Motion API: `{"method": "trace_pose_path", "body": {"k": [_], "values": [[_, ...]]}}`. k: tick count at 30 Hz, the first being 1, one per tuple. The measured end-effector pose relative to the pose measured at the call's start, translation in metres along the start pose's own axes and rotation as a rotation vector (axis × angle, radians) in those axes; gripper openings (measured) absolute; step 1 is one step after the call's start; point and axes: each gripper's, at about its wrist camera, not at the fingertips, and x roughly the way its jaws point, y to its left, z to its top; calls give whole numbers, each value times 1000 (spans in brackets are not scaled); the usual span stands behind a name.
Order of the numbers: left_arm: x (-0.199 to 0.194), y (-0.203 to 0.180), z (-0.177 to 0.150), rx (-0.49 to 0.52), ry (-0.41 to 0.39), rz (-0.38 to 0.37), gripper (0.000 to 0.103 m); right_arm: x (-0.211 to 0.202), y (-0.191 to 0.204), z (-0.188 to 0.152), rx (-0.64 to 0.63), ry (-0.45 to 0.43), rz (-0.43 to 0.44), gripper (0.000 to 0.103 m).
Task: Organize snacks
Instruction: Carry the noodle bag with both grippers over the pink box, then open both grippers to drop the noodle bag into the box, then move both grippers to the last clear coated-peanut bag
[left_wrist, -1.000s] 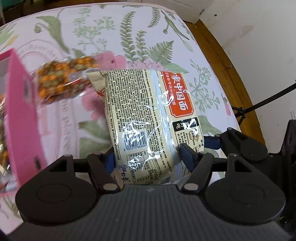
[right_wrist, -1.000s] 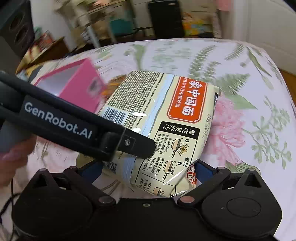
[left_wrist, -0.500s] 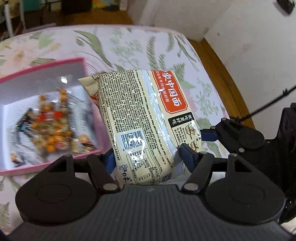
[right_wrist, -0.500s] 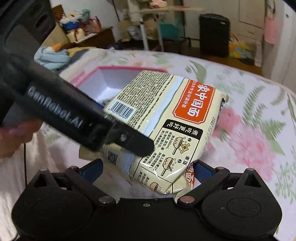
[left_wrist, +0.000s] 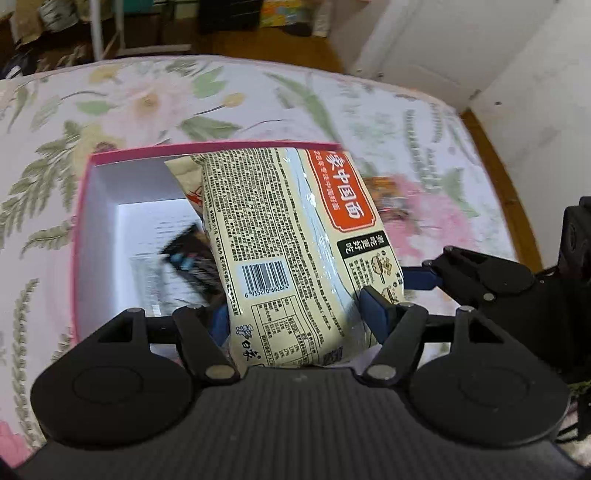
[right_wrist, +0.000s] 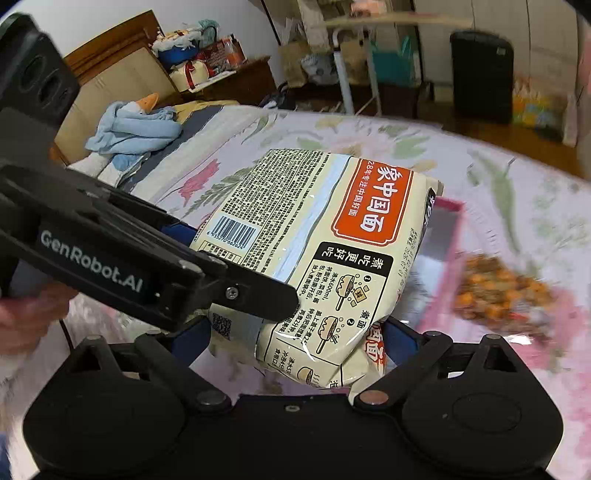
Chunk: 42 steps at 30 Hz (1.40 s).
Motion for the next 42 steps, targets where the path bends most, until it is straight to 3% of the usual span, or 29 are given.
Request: {"method": "trace_pose_path", "body": {"k": [5,8,11,16,21,25,30,36,38,40,42], "values": [[30,23,13,-48,14,67,69,40,-12,9,128,55,53,98],[38,26,15,-50,-28,152,71,55,-15,12,182,56,64,98],[41,20,12,-5,-101,265,71,58,-5,12,130,40,-28,98],[28,8,5,31,-187,291,71,22,-6,-2,31,28,-42,98],[10,-11,-1,26,-212,222,69,-39,-29,-25,28,-103,-53,98],[1,-35,-2,-2,-217,129,67,-83,-49,-39,-13,-220,-112,98],[6,-68,9,-62,-159,-74,65,-116,-87,-31,5,-167,-184,89],[21,-115,19,-87,-174,-97,59,-144,-137,-23,134,-193,-147,84],[30,-128,18,-124,-193,-78,58,-141,-153,-20,174,-206,-143,76],[42,-141,14,-156,-233,-26,58,-130,-172,-17,234,-202,-124,54],[58,-152,13,-159,-238,-10,58,-118,-192,-17,302,-205,-117,52]]}}
